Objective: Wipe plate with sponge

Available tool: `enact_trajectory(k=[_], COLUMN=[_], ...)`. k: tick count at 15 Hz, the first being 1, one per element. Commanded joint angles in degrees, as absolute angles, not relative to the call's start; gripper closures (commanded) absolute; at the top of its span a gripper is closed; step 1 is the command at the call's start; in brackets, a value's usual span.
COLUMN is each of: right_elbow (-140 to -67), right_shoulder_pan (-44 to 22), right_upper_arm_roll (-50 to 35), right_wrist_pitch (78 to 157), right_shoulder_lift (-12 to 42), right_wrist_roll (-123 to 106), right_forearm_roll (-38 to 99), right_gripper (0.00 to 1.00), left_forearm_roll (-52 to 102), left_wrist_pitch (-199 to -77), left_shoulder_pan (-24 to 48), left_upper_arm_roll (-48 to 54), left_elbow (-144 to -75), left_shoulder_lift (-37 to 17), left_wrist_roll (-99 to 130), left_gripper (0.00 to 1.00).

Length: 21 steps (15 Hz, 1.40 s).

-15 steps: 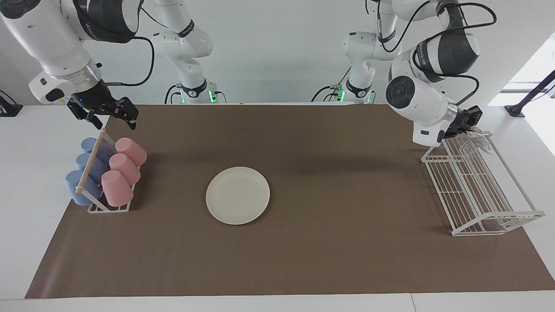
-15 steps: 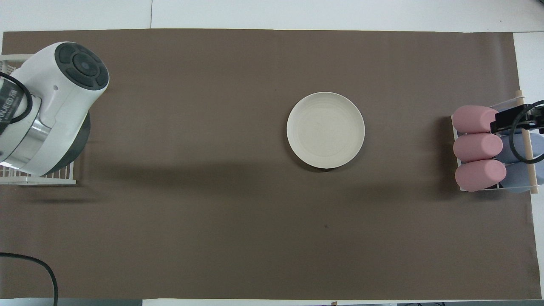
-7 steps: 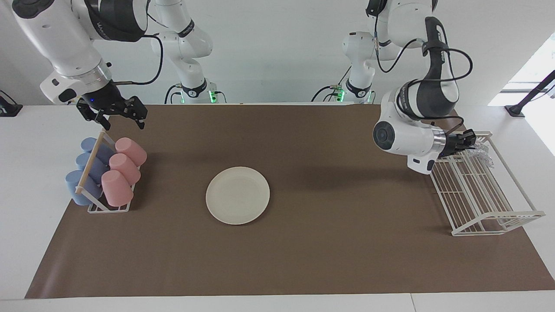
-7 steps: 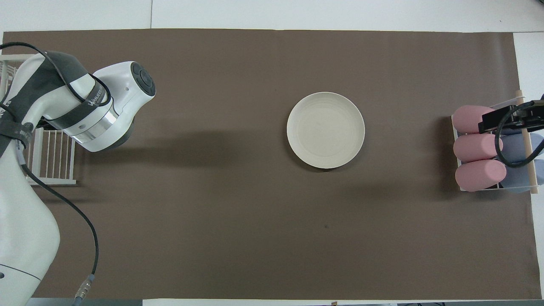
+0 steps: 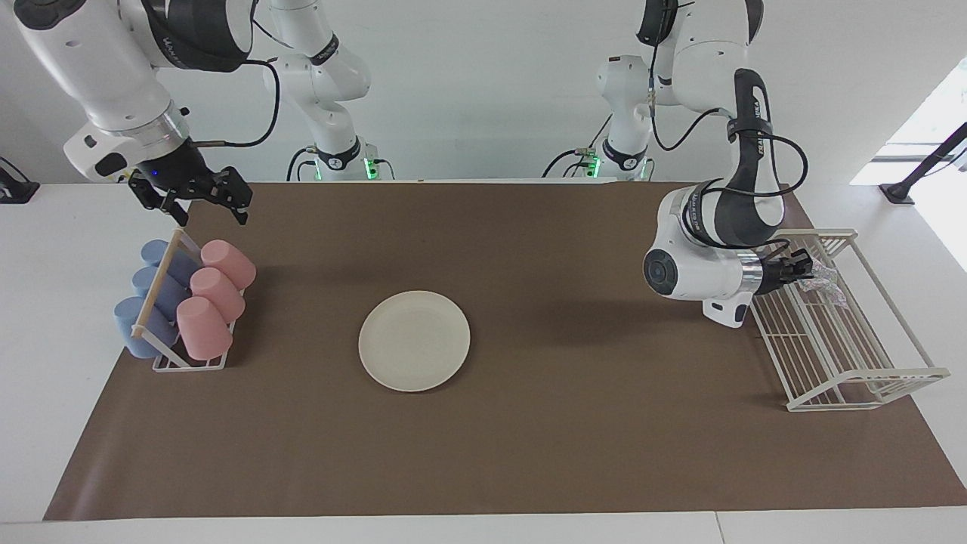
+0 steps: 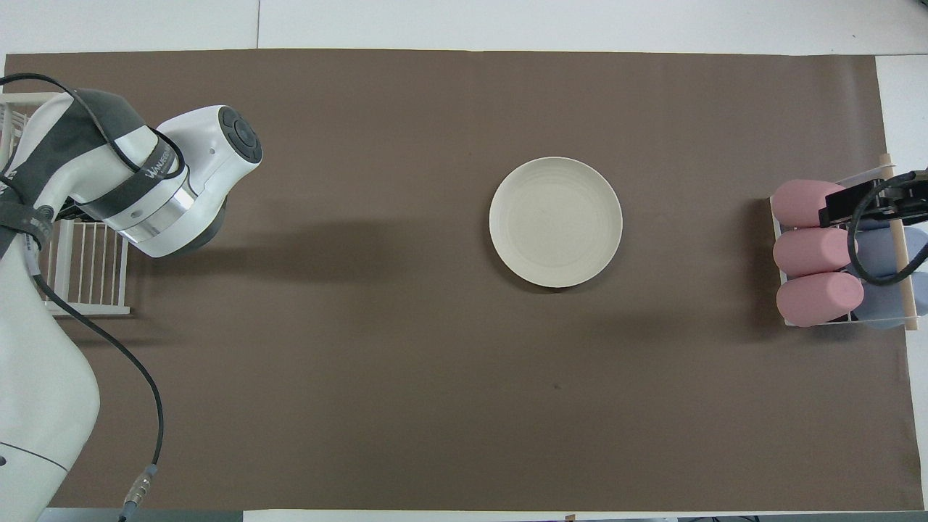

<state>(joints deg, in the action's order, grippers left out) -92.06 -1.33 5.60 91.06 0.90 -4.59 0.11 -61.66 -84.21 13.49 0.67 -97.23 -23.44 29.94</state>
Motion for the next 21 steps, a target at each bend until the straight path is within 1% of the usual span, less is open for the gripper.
enact_trajectory(k=[1, 2, 3, 4, 6, 7, 9, 13, 15, 18, 21], right_elbow=[-93.43, -93.51, -93.52, -93.52, -93.60, -93.60, -93.60, -93.60, -93.52, -93.52, -93.52], right_shoulder_pan=[-0.97, -1.05, -1.14, -1.14, -1.23, -1.23, -1.23, -1.23, -1.23, -1.32, -1.32], right_upper_arm_roll=[5.45, 5.45, 5.45, 5.45, 5.45, 5.54, 5.54, 5.45, 5.45, 5.45, 5.45], right_wrist_pitch=[91.84, 91.76, 91.76, 91.76, 91.76, 91.76, 91.84, 91.76, 91.84, 91.85, 91.85], right_shoulder_lift=[-0.26, -0.35, -0.35, -0.35, -0.35, -0.35, -0.35, -0.35, -0.35, -0.35, -0.35], right_wrist_roll=[-4.75, -4.66, -4.75, -4.75, -4.57, -4.57, -4.48, -4.57, -4.48, -4.57, -4.48], right_forearm_roll=[0.18, 0.18, 0.09, 0.09, 0.09, 0.09, 0.09, 0.09, 0.09, 0.09, 0.09], right_gripper=[0.00, 0.00, 0.00, 0.00, 0.00, 0.00, 0.00, 0.00, 0.00, 0.00, 0.00], left_forearm_roll=[-60.21, -60.21, -60.21, -60.21, -59.33, -58.89, -58.89, -57.23, -52.76, -41.96, -31.59], left_wrist_pitch=[-86.13, -86.13, -86.13, -86.39, -86.83, -86.92, -86.92, -87.62, -88.68, -88.68, -88.15], left_shoulder_pan=[12.39, 12.39, 12.39, 12.39, 12.31, 12.30, 12.30, 12.13, 10.47, 8.44, 7.65], left_upper_arm_roll=[0.88, 0.88, 0.88, 0.88, 0.88, 0.79, 0.88, 0.88, 1.05, 0.70, 0.09], left_elbow=[-98.09, -98.00, -98.00, -98.00, -97.82, -97.65, -97.56, -97.03, -95.72, -92.73, -89.48], left_shoulder_lift=[-22.85, -22.85, -22.85, -22.85, -22.85, -22.85, -22.76, -21.98, -19.61, -13.55, -10.12], left_wrist_roll=[31.81, 31.82, 31.82, 31.90, 31.90, 31.90, 31.90, 31.21, 29.63, 20.77, 17.67], left_gripper=[0.94, 0.82, 0.59, 0.33, 0.15, 0.08, 0.00, 0.00, 0.00, 0.00, 0.00])
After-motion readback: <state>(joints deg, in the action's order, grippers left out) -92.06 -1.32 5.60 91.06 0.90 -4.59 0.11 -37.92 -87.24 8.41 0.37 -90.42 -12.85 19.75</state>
